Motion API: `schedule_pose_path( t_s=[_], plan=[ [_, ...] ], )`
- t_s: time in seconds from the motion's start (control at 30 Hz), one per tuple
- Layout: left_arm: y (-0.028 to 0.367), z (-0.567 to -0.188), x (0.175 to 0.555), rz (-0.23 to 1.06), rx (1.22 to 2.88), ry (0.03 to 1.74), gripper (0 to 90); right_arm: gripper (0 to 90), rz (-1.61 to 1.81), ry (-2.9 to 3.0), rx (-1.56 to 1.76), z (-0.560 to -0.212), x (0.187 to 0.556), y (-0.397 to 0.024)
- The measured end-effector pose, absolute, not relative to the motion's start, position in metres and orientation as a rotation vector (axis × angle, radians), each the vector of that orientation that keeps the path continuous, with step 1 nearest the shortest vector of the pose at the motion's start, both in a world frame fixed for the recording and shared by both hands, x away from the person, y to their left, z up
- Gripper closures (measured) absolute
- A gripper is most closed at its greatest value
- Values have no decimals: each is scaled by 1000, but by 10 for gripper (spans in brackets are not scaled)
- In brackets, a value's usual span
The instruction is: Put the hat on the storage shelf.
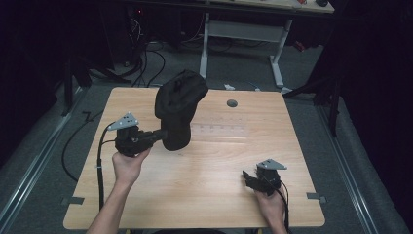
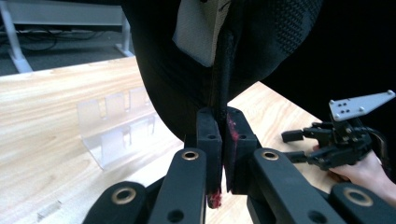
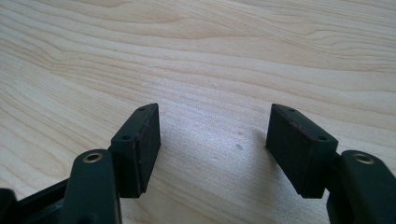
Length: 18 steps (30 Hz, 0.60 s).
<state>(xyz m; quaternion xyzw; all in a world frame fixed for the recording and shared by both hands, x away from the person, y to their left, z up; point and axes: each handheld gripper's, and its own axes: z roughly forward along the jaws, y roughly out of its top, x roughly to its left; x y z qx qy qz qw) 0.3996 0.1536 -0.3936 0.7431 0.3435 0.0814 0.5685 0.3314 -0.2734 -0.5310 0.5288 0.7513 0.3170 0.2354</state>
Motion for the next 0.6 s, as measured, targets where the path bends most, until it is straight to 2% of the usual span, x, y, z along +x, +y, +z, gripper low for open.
schedule_pose_path(
  t_s=[0.6],
  plan=[
    [151,-385,429,325,1743,860,867,349,870,2062,1450,-531,331,-273]
  ],
)
